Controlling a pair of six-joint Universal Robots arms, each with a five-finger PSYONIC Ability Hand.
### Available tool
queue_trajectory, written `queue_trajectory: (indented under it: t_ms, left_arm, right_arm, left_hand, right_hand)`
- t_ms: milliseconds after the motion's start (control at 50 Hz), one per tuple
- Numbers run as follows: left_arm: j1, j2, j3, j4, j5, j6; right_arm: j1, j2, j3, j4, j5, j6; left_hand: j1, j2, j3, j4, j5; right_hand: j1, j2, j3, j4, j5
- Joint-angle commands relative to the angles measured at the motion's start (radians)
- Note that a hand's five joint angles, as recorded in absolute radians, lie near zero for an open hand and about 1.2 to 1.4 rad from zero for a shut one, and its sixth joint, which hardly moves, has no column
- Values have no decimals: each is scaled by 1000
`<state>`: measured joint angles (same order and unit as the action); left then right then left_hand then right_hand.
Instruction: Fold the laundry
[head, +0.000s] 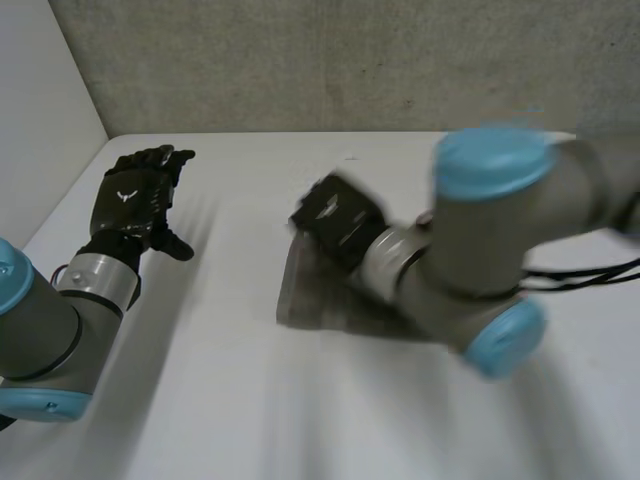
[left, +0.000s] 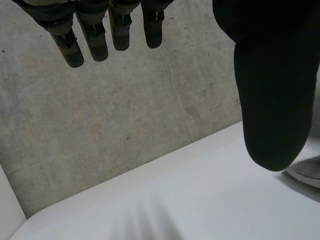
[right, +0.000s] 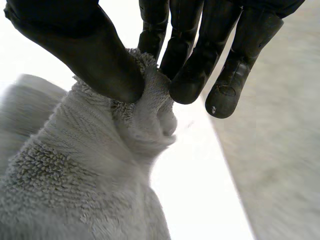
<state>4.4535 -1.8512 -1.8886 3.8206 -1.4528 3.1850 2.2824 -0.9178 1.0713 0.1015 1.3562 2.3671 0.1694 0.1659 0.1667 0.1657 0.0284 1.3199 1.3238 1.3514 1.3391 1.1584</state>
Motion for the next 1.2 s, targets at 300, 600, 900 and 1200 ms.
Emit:
queue_trajectory:
  t_ms: [300, 600, 900, 1200]
  left_arm:
    - [-105, -8, 37, 7, 0, 6]
    - [-237, -105, 89, 8, -6, 9]
    - [-252, -145, 97, 4, -6, 9]
    - [-246, -114, 72, 4, -6, 7]
  right_arm:
    - [36, -91, 129, -46, 95, 151]
    - [-291, -302, 569, -138, 0, 221]
    - [-517, -288, 771, -299, -91, 185]
    - [-514, -303, 725, -318, -63, 76]
  left_hand:
    - [5, 9, 8, 9, -28]
    - [5, 9, 8, 9, -28]
    - [5, 9, 8, 9, -28]
    - [5, 9, 8, 9, -28]
  right_hand:
    - [-1145, -1149, -1177, -1165, -1158]
    - [-1145, -1149, -1177, -1165, -1158]
    - [-491, -495, -523, -510, -504]
    - [76, 72, 45, 57, 63]
